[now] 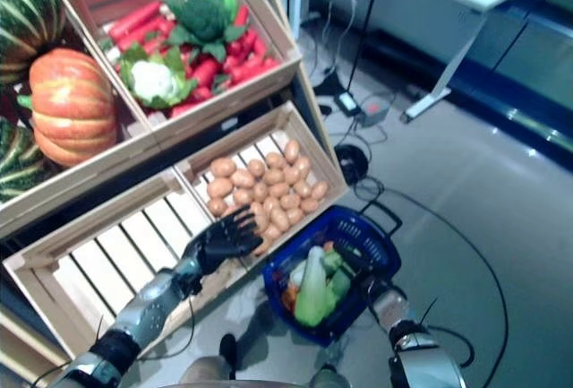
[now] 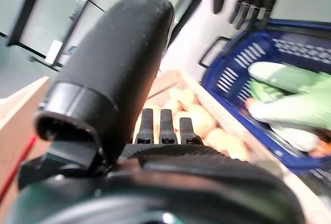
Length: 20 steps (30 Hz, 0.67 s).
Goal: Put vegetables into the basket
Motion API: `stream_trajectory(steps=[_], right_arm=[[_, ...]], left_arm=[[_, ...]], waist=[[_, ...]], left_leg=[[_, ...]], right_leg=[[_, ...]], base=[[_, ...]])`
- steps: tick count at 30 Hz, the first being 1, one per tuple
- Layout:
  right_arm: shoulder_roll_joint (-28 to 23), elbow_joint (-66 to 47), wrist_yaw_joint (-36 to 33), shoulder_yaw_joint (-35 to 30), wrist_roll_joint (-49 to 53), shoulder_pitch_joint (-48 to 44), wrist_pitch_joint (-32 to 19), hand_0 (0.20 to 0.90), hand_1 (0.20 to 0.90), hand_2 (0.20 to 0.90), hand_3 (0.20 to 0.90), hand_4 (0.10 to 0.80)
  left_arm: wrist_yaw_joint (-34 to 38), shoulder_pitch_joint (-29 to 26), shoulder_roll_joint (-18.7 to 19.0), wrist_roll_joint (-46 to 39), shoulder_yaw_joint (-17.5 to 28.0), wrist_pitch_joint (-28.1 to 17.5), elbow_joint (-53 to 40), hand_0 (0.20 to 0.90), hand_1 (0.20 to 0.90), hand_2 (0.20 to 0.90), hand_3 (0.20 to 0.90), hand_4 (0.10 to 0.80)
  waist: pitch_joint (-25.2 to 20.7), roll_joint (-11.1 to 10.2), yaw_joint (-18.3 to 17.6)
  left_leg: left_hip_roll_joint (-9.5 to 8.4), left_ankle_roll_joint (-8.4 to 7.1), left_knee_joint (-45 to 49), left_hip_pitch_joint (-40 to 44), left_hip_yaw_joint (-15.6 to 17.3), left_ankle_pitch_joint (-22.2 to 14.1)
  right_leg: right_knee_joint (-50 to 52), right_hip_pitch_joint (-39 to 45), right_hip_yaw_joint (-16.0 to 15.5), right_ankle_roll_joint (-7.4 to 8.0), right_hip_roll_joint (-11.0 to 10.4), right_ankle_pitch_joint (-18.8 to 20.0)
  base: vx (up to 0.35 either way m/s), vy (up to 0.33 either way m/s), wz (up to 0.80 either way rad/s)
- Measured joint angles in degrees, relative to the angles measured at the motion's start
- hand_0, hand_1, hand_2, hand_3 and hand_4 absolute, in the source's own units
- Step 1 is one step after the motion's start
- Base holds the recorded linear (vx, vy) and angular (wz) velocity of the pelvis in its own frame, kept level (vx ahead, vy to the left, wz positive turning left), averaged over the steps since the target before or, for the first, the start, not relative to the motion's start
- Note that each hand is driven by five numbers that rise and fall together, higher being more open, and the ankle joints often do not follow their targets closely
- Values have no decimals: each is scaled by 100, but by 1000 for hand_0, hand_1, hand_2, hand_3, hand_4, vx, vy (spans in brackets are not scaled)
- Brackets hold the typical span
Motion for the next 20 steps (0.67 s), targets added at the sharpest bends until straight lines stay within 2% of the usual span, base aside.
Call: stream_trajectory(steps=[6,10,16,20], right_arm=[[736,-307,269,261,446,777,-103,900,900,900,900,800],[1056,-581,451,563,495,1238,-73,900,900,900,900,800],[1097,-679,642,703,488,1686,-62,900,900,900,900,800],[1047,-525,641,693,477,1725,-68,900,900,900,900,800]], left_arm=[[-374,564,-100,519,1,-25,726,900,900,900,900,800],[-313,820,-330,1139,43,-357,1414,900,900,900,900,800],[169,854,-749,1560,230,-583,2394,900,900,900,900,800],[841,866,-976,1633,357,-784,3032,900,900,900,900,800]], waist=[[-113,-53,-41],[-287,-2,-201],[-486,128,-330],[-568,162,-311]], left_leg=[[-40,-11,-169,195,10,9],[-68,1,-245,227,24,57],[-58,-3,-260,231,29,103],[-43,-10,-259,224,0,129]], right_leg=[[-235,223,15,57,3,33],[-313,248,64,81,-8,46],[-372,255,135,118,10,70],[-379,277,119,118,30,74]], base=[[4,0,1],[2,4,-1],[1,3,-1],[8,-4,2]])
